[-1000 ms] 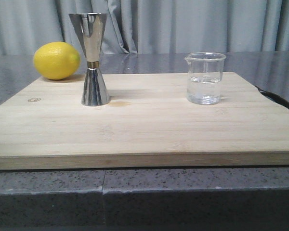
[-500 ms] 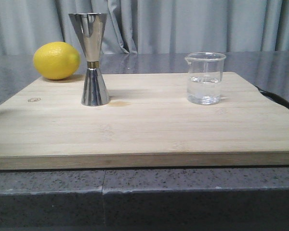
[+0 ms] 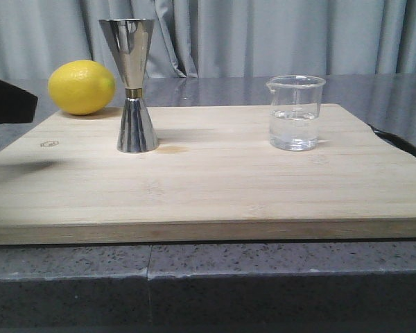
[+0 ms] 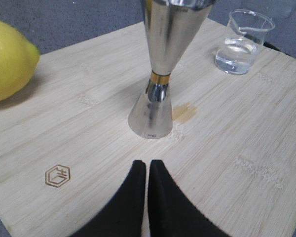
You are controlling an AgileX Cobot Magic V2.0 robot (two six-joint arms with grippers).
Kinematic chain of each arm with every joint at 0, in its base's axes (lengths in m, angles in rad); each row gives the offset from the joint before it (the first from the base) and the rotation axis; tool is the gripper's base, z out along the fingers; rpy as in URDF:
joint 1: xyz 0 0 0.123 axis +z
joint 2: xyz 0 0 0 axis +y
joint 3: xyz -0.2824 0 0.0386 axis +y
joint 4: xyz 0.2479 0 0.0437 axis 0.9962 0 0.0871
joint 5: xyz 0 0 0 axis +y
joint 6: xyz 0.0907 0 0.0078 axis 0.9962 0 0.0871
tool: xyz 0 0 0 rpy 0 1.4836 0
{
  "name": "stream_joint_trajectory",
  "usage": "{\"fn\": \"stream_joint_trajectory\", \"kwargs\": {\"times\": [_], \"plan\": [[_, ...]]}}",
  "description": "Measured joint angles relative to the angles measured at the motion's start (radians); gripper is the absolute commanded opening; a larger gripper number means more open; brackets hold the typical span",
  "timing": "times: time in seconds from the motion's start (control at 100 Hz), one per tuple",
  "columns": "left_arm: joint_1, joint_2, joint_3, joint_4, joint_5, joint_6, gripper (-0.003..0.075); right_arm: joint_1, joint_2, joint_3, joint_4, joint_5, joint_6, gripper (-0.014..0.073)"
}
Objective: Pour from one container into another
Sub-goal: 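Reach the left gripper toward the steel jigger and close around its waist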
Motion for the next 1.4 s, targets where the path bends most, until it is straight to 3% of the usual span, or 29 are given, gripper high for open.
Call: {"fn": "stream_joint_trajectory", "kwargs": {"times": [0.25, 0.35, 0.47, 0.57, 0.75, 1.02, 1.15, 1.4], "plan": [[0.000, 0.034, -0.004, -0.087, 0.037, 0.000, 0.0006, 0.000, 0.000, 0.000, 0.000, -0.004, 0.000, 0.0269], [0.000, 0.037, -0.006, -0.099, 0.039, 0.000, 0.0144, 0.000, 0.000, 0.000, -0.002, -0.004, 0.000, 0.0269], [0.000, 0.037, -0.006, -0.103, 0.043, 0.000, 0.0391, 0.000, 0.000, 0.000, -0.002, -0.006, 0.000, 0.0269], [0.000, 0.037, -0.006, -0.105, 0.047, 0.000, 0.0487, 0.000, 0.000, 0.000, -0.002, -0.011, 0.000, 0.0269], [0.000, 0.037, -0.006, -0.105, 0.047, 0.016, 0.0483, 0.000, 0.002, 0.000, -0.002, -0.020, 0.000, 0.0269], [0.000, 0.083, -0.006, -0.105, 0.065, 0.265, 0.0484, 0.000, 0.078, 0.000, -0.003, -0.042, -0.001, 0.0321], [0.000, 0.145, -0.023, -0.105, 0.092, 0.286, 0.0484, 0.000, 0.118, 0.000, -0.003, -0.072, -0.001, 0.0377], [0.000, 0.291, -0.140, -0.105, 0.170, 0.288, 0.0484, 0.000, 0.170, 0.000, -0.003, -0.092, -0.001, 0.0377]]}}
